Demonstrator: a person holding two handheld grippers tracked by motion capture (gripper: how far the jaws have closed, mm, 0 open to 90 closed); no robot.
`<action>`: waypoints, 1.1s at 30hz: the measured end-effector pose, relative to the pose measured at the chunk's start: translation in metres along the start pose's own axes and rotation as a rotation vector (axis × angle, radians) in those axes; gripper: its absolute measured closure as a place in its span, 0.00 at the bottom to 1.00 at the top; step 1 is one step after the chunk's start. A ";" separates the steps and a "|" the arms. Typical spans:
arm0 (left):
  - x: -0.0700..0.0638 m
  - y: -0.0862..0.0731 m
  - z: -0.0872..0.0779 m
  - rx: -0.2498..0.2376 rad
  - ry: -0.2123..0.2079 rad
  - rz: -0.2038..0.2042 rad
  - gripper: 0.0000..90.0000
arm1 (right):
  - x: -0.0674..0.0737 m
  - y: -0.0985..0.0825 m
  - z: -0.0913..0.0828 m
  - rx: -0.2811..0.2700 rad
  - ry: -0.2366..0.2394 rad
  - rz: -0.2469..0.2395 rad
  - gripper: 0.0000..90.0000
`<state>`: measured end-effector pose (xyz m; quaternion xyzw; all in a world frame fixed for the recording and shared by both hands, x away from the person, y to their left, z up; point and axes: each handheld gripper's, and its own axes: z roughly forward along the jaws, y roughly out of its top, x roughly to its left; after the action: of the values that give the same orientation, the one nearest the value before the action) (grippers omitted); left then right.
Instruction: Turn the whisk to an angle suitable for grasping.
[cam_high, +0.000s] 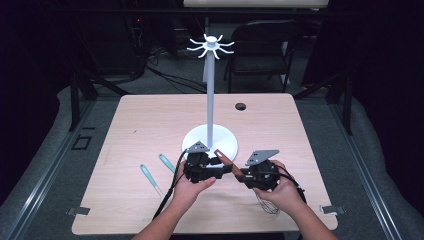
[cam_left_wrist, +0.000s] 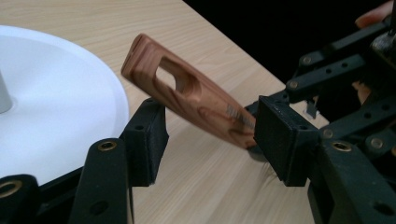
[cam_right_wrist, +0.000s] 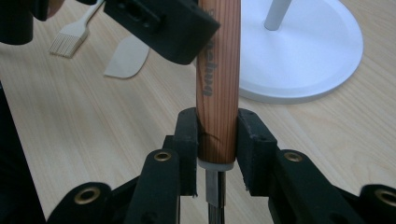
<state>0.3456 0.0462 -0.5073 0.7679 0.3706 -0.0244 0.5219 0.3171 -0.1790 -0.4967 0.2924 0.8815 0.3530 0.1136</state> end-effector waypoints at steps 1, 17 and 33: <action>0.000 0.000 0.000 0.000 0.000 0.000 0.49 | 0.001 0.000 0.000 -0.004 0.002 0.002 0.79; 0.006 0.002 -0.001 -0.069 -0.040 -0.059 0.62 | -0.002 0.000 0.000 -0.038 0.040 0.046 0.73; 0.005 0.004 -0.004 -0.076 -0.039 -0.056 0.64 | -0.002 -0.020 -0.001 0.022 0.064 0.092 0.89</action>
<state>0.3496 0.0513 -0.5046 0.7364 0.3822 -0.0399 0.5568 0.3099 -0.1918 -0.5098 0.3223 0.8742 0.3571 0.0658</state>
